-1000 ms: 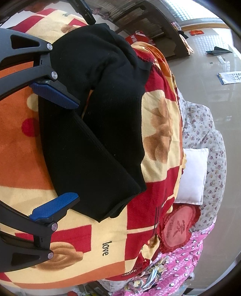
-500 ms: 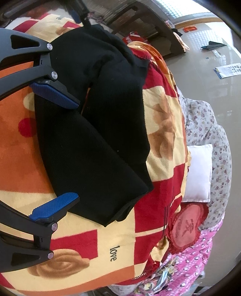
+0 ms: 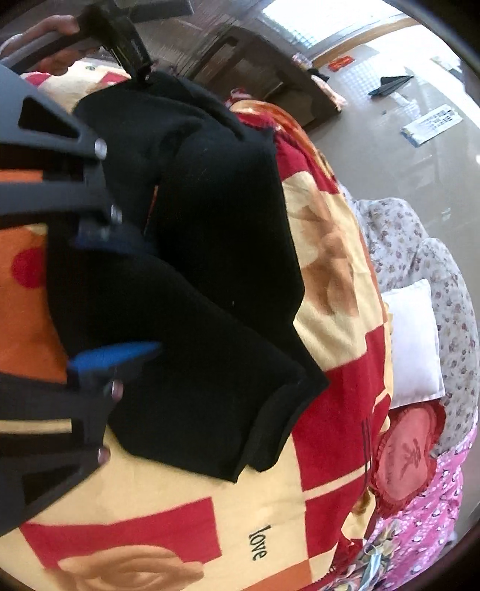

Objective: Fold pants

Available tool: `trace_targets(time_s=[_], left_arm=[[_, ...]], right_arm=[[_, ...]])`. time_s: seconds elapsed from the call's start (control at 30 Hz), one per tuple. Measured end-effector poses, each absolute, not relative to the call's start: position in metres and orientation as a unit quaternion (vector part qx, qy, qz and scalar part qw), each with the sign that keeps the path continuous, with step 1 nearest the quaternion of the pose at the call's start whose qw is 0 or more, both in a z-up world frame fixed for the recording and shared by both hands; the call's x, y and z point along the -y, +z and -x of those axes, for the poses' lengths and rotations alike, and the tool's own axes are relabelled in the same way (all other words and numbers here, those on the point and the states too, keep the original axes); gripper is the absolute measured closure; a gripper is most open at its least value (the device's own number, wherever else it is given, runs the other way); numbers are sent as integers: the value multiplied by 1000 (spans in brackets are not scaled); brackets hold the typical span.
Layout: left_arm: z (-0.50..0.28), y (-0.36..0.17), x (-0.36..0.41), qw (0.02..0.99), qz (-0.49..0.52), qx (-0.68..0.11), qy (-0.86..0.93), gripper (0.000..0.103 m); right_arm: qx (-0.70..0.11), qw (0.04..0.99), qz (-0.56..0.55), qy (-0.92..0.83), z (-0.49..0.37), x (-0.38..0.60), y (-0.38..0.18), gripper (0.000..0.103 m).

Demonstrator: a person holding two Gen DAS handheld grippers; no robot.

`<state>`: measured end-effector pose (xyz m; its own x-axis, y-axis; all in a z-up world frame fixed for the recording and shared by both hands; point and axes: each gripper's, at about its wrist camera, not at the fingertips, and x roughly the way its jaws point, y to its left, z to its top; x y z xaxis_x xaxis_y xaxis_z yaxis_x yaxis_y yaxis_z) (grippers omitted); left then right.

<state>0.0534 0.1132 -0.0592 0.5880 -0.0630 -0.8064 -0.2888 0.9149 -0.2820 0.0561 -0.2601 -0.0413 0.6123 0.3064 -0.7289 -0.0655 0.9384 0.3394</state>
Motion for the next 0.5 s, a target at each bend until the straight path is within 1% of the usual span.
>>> trace_targets(time_s=[0.07,0.1,0.2,0.3,0.37,0.43,0.5], left_arm=[[-42,-50,-111,877,194,-435,59,92],[-37,-45,-110,881,195,-428,55,93],[-14,-26,-106,890,199,-410,37,96],[16,-12,-103,902,182,-391,30,97],[32,-17,-104,900,178,-396,31,97],[35,-31,-101,894,154,-418,43,97],[32,-45,-103,884,148,-440,53,97]], right_arm=[[-421,889,-142,112,-47,267,-37,89],[-419,891,-137,113,-41,270,-34,91],[-419,890,-126,128,-19,276,-25,93],[-414,894,-114,131,11,287,-18,94],[-422,892,-114,115,30,301,-26,94],[-433,886,-130,100,35,316,-38,94],[-448,872,-173,96,37,334,-51,94]])
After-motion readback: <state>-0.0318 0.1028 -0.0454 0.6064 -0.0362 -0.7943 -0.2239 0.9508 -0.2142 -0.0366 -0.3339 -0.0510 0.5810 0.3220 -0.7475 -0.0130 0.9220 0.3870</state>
